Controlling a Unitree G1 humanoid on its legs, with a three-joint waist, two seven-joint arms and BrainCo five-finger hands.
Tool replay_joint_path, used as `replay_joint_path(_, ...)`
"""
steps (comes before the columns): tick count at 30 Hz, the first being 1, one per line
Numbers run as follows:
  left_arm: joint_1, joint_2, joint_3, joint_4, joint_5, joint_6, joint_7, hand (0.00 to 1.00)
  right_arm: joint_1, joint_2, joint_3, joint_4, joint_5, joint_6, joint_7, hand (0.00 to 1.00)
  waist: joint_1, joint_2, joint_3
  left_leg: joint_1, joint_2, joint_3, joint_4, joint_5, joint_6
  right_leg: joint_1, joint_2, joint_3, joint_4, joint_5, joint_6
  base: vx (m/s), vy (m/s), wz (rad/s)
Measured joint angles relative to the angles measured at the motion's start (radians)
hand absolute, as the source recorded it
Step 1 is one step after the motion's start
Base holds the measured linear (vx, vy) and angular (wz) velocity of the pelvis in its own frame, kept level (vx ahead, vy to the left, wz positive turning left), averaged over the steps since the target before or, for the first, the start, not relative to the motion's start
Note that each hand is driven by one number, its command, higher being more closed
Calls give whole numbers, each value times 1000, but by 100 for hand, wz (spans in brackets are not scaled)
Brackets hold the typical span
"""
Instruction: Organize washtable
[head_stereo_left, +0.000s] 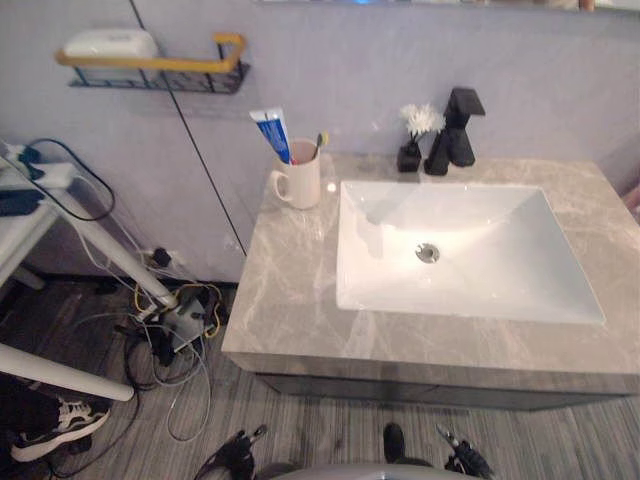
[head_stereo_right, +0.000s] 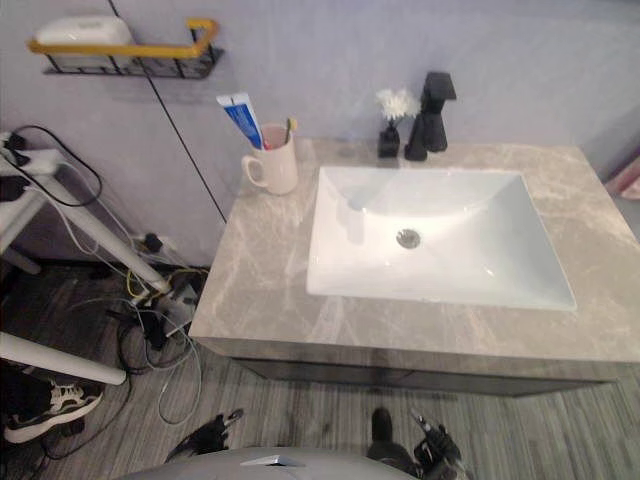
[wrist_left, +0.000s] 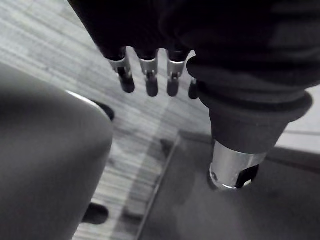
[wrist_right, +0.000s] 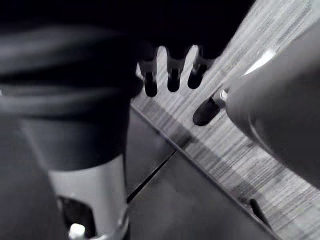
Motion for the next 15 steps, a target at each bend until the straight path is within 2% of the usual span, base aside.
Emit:
replay_joint_path(1, -16, 7, -10, -1, 2, -2, 9, 0, 12, 11, 21, -24, 16, -13, 6, 0, -8, -15, 17, -12, -4, 36, 35, -12, 13, -47, 1, 22, 48, 23, 30, -194, 117, -91)
replay_joint_path(2, -28, 7, -8, -4, 9, -5, 16, 0, 36, 6, 59, -61, 15, -15, 10, 0, -5, -18, 30, -9, -2, 86, 19, -5, 25, -51, 10, 37, -3, 115, 66, -182, 108, -111)
replay_joint_path(3, -26, 1, -6, -7, 16, -6, 17, 0, 45, -1, 64, -79, 15, -14, 14, 0, -1, -5, 40, 1, 16, 120, 2, -4, 33, -58, 15, 20, 15, 111, 64, 235, 35, -115)
replay_joint_path(4, -28, -1, 1, -13, 19, -11, 22, 0, 55, 4, 63, -82, 15, -13, 19, 0, -7, -10, 52, 7, 19, 152, -2, -2, 39, -124, 13, -54, 312, -77, -19, 755, -64, -75)
replay_joint_path(5, -24, 1, 1, -13, 20, -8, 24, 0, 89, 10, 65, -73, 16, -13, 19, 0, -7, -15, 53, 36, 17, 161, -8, 3, 49, -120, -2, -107, 533, -200, -38, 926, -110, -50)
replay_joint_path(6, -12, 0, 2, -13, 20, -8, 25, 0, 101, 11, 58, -72, 19, -14, 18, 0, -6, -16, 52, 49, 13, 170, -9, 7, 54, -97, -7, -130, 596, -231, -38, 1067, -212, -43)
replay_joint_path(7, 19, 1, 32, -18, 28, -8, 23, 0, 119, 10, 63, -67, 12, -13, 21, 0, -1, -27, 45, 51, -1, 201, 0, 9, 58, -22, -24, -165, 670, -267, -35, 809, -188, -46)
replay_joint_path(9, 30, 2, 66, -19, 28, -8, 25, 0, 115, 12, 78, -57, 5, -10, 21, 0, 2, -41, 35, 25, -17, 225, 17, 8, 59, 12, -46, -176, 624, -295, -25, 540, -149, -51)
replay_joint_path(10, 28, 4, 86, -23, 26, -7, 25, 0, 97, 11, 84, -43, -3, -11, 24, 0, 9, -45, 30, 5, -22, 245, 37, 14, 66, 15, -40, -181, 557, -292, -20, 94, -60, -69)
replay_joint_path(11, 28, -6, 103, -17, 26, -6, 21, 0, 92, 7, 83, -38, -28, -11, 32, 0, 19, -31, 21, -38, -19, 256, 61, 35, 80, 49, -31, -176, 447, -278, -22, -63, -36, -94)
replay_joint_path(12, 35, -17, 108, -16, 26, -8, 16, 0, 88, -8, 82, -34, -45, -7, 34, 0, 38, -24, 1, -41, -30, 254, 2, 60, 77, 64, -22, -152, 340, -270, -28, -128, -2, -85)
replay_joint_path(13, 38, -23, 108, -16, 27, -8, 14, 0, 88, -19, 84, -31, -57, -5, 34, 0, 48, -7, -13, -26, -33, 257, -33, 66, 78, 67, -18, -144, 300, -272, -29, -74, 3, -71)
replay_joint_path(15, 32, -26, 109, -19, 27, -7, 5, 0, 67, -19, 122, -28, -97, -3, 41, 0, 48, -20, -5, -55, -46, 282, -29, 68, 82, 75, -23, -143, 200, -283, -43, -108, -3, -35)
